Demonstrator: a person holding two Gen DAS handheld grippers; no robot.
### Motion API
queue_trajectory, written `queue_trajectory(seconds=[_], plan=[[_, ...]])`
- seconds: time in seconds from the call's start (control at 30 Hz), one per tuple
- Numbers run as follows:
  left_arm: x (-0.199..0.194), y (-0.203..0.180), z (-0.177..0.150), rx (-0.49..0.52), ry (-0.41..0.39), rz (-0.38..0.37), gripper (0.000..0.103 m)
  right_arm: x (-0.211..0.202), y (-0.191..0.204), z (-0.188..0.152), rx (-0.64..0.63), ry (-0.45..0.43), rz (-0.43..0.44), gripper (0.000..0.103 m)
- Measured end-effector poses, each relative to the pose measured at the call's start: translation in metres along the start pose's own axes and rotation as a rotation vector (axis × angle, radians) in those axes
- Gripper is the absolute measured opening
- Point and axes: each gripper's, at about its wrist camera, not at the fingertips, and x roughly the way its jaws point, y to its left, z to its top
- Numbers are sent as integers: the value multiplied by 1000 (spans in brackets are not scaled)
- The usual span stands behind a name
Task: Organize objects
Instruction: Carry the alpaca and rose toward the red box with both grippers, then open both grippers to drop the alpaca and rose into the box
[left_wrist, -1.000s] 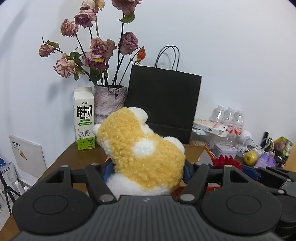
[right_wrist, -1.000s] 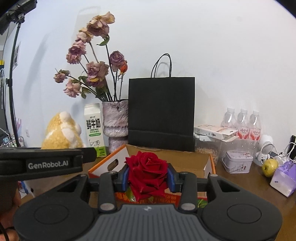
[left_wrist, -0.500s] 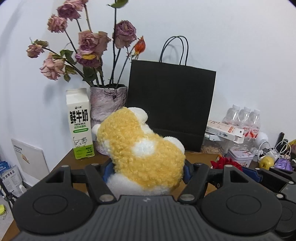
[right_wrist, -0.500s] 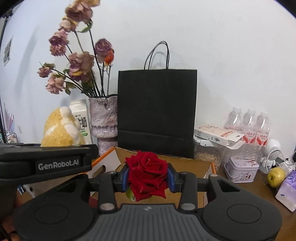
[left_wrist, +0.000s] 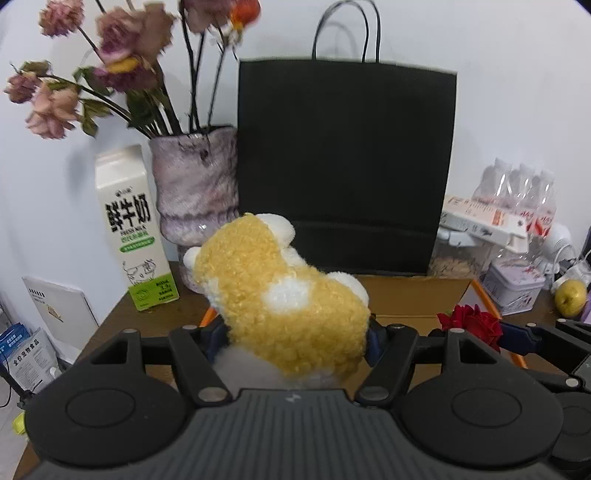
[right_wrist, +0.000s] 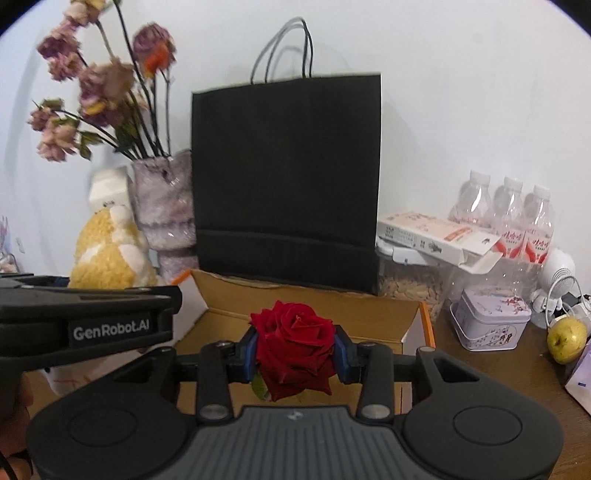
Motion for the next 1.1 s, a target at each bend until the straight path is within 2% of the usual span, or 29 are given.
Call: queue_trajectory(seconds=[0.27,0.3,0.33,0.37,0.4,0.43,0.47,0.8,1.1], plan=[[36,-4,-2,8,46,3,70,30,-6,-6,3,43,-7,40],[38,-3,-2,5,47,-6,74,33,-7,-6,6,49,-8,41],[40,-2,-3,1,45,-14,84,36,-8,-7,7,51,-10,44],[41,0,-3,-4,34,-14,93,38,-9,-8,9,53,-8,60],[40,1,-4,-10,12,-7,103,39,-11,-8,13,52,-4,84],[39,3,-5,-18,-19,3,103,40,-12,-9,17,45,-5,95],[38,5,-5,-22,-32,7,103,40,-12,-10,18,35,-12,102],[39,13,-5,-35,-12,19,103,38,-11,-9,14,32,-23,102],[18,19,-6,-43,-23,22,103,20,-5,-9,5,26,-29,102]])
